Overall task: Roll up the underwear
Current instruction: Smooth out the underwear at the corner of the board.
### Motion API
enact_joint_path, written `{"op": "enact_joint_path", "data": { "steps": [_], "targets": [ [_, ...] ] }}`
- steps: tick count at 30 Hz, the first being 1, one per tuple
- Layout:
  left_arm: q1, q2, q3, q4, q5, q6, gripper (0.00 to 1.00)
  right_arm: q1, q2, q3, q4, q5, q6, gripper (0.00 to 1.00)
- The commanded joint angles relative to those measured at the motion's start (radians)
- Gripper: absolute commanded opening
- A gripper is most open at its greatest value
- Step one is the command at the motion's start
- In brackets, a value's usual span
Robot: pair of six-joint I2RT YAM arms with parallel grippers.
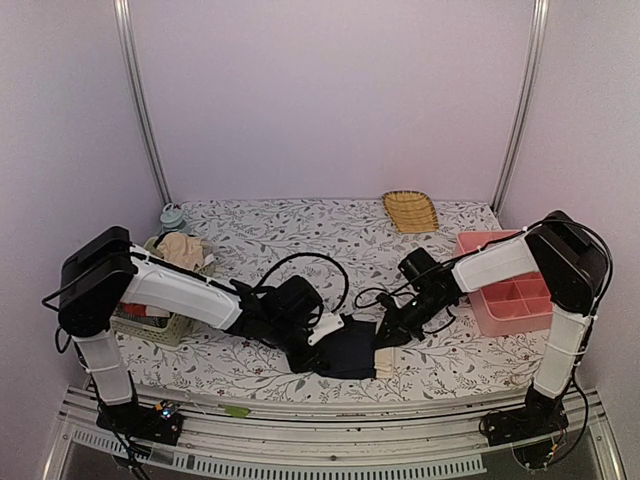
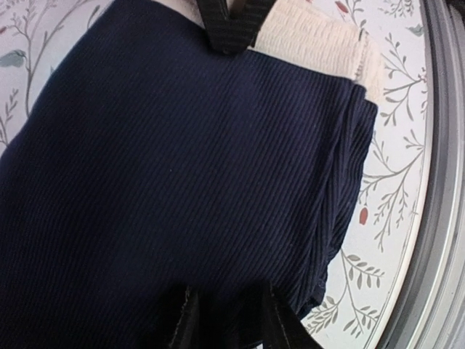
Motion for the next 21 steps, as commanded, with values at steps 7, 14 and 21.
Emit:
{"op": "enact_joint_path", "data": {
  "steps": [7,14,21],
  "targets": [
    [0.099,-0.240,-0.179,-0.035,0.015,-0.120,0.34,0.053,0.220,0.330,-0.066,-0.018,-0.077,0.01],
    [0.206,-0.383,-0.147,-0.045,-0.039,-0.107,0.45,0.055,0.096,0.317,-0.075,-0.053,-0.063,0.11],
    [0.245,-0.249,-0.056,-0.078,-0.047,-0.107,0.44,0.055,0.038,0.273,-0.075,-0.033,-0.054,0.14]
  ]
}}
